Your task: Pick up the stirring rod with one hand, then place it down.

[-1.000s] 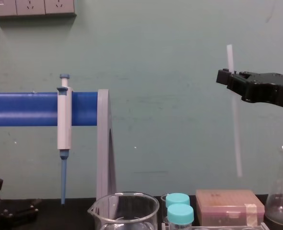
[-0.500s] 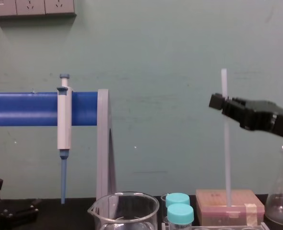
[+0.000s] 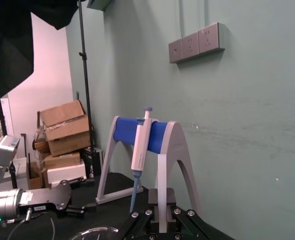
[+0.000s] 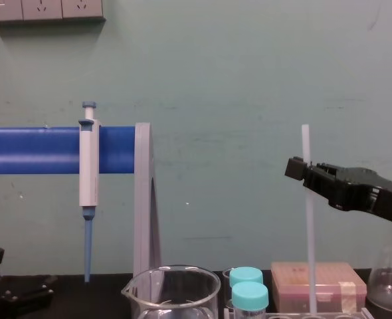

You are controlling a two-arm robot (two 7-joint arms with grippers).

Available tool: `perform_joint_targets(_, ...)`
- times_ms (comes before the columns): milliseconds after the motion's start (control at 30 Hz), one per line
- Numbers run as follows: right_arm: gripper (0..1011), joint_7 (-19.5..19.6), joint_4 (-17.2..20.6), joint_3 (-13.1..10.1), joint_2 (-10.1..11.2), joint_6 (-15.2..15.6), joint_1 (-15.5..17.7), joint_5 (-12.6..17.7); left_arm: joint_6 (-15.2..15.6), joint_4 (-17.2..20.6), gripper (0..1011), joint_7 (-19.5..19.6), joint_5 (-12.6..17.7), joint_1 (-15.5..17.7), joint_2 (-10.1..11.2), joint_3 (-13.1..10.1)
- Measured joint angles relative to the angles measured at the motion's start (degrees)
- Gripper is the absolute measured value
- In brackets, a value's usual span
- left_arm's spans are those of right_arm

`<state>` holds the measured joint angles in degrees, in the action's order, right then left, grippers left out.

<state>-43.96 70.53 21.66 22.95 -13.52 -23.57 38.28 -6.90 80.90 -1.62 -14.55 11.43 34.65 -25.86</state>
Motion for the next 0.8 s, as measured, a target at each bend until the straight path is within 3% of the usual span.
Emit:
perform_joint_targets(567,79,1.3,-4.1,0.5,-1.6,-0.5,-0.1,-0.4,0.0,0.0,1000,0.0,0.0,0.0,0.0,0.0)
perform_joint_targets(800,79,0.4,-7.0,0.2,-3.1,-2.4,-0.4,-0.1,0.0,0.0,1000,0.0,0.0,0.0,0.0,0.0)
